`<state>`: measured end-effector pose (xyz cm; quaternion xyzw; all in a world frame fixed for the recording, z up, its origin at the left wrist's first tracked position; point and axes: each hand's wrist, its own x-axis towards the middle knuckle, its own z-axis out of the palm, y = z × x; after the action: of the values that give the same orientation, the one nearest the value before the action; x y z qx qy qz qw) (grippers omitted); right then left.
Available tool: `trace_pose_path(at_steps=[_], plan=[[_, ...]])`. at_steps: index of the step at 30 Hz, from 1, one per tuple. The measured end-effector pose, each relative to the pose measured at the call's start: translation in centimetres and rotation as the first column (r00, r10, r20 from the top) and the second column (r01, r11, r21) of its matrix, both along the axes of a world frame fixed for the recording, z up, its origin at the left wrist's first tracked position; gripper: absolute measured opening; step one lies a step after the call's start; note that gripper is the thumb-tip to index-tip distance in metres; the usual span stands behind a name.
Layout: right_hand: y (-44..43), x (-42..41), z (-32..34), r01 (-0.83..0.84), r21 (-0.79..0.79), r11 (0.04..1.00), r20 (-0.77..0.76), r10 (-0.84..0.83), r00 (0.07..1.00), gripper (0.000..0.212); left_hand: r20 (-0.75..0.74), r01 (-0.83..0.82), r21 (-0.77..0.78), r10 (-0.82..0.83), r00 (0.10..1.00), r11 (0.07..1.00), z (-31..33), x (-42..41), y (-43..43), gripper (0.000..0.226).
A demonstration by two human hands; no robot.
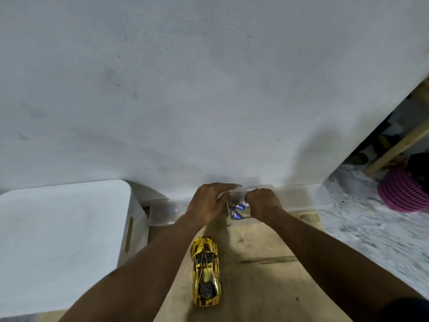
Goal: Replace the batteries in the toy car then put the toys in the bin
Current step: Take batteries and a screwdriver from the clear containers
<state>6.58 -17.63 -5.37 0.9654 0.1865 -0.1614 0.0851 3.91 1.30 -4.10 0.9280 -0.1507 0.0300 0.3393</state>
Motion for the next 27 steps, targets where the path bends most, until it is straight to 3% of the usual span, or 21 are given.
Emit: trace_pose_path(at_steps=[7,13,19,25,27], plan=[[-0.1,0.2,0.8,0.038,0.137,0.990,-0.045,-0.032,0.998,0.036,-0.005,-0.009,0.008,0.009,1.000,1.000,0.4,0.2,-0.1,0.028],[0.2,-0.2,1.0,0.147,0.308,0.940,-0.147,-0.105,0.984,0.025,-0.052,-0.044,0.012,0.045,0.998,0.999,0.4,0.5,-0.3,0.027],[2.0,-0.7,-0.3,0.394,0.462,0.794,-0.309,-0.273,0.911,0.020,-0.033,-0.026,0.019,0.027,0.999,0.999,0.2,0.5,-0.2,0.028],[3.9,-0.6,-1.2,0.488,0.343,0.802,-0.379,-0.357,0.854,0.010,-0.032,-0.039,-0.008,0.038,0.999,0.999,0.0,0.6,-0.3,0.027],[4.1,-0.5,-1.5,0.499,0.302,0.812,-0.340,-0.397,0.852,0.020,-0.043,-0.036,-0.007,0.036,0.998,0.999,0.0,0.7,-0.3,0.028]])
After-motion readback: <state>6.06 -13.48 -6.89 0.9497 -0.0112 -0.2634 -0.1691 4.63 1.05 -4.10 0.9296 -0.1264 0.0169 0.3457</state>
